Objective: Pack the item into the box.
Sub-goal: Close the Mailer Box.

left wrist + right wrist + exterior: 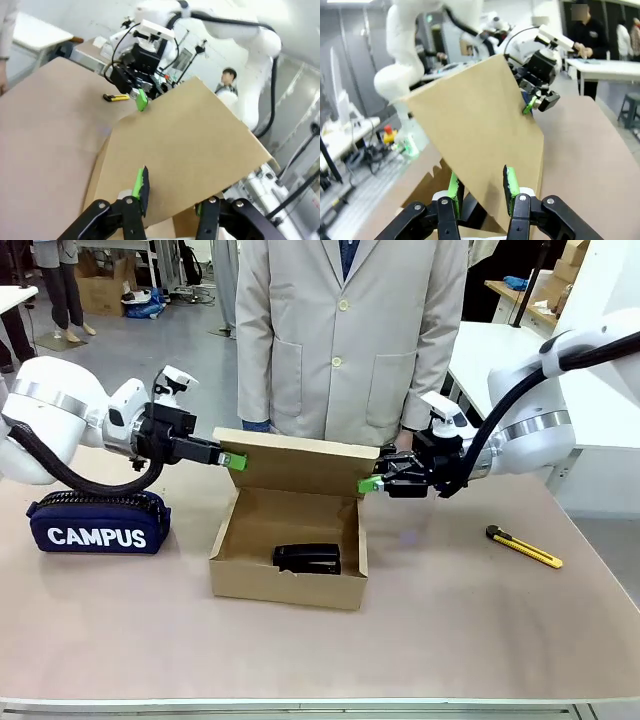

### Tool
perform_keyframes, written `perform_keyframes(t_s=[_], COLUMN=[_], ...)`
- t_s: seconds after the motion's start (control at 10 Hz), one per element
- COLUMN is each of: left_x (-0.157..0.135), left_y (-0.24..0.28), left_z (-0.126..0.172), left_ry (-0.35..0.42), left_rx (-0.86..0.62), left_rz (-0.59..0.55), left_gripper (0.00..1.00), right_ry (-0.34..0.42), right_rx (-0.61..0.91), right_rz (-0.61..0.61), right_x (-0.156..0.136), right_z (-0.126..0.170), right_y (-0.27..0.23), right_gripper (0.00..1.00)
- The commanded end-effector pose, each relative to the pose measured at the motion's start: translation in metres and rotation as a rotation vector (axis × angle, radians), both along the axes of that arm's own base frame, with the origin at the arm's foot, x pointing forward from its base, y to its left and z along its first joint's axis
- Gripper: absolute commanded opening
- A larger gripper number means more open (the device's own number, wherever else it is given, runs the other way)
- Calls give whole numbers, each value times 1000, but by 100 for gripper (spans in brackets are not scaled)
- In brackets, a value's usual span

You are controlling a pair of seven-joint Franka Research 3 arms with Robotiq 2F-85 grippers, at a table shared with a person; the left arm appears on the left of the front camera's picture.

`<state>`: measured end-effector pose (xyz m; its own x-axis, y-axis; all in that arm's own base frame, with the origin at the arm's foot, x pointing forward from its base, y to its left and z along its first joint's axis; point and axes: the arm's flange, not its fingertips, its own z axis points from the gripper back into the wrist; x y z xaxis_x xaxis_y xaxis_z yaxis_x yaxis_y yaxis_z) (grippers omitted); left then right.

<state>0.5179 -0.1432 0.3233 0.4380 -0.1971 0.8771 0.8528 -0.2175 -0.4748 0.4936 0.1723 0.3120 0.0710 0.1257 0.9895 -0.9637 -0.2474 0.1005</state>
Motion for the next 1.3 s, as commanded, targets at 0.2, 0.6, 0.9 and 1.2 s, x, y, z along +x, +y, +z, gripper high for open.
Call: perform_keyframes(t_s=[0.2,0.6,0.9,1.2], left_x=[-14,-5,-7,-15], left_y=[14,10,9,17], left_z=[-1,0,-3,-5], left_ry=[-282,-269,-278,-367], left_rx=[-101,-86,-92,-109], left_rz=[-64,-48,-48,-148], left_gripper=[48,48,48,48], right_ry=[-234,-214,-221,-438], right_rx=[-21,-12,-10,83], right_rz=[44,62,44,72], right_x=[-26,-18,-23,-39], right_z=[-16,-16,-17,-6], right_y=[17,15,14,2], right_gripper=[45,45,45,45])
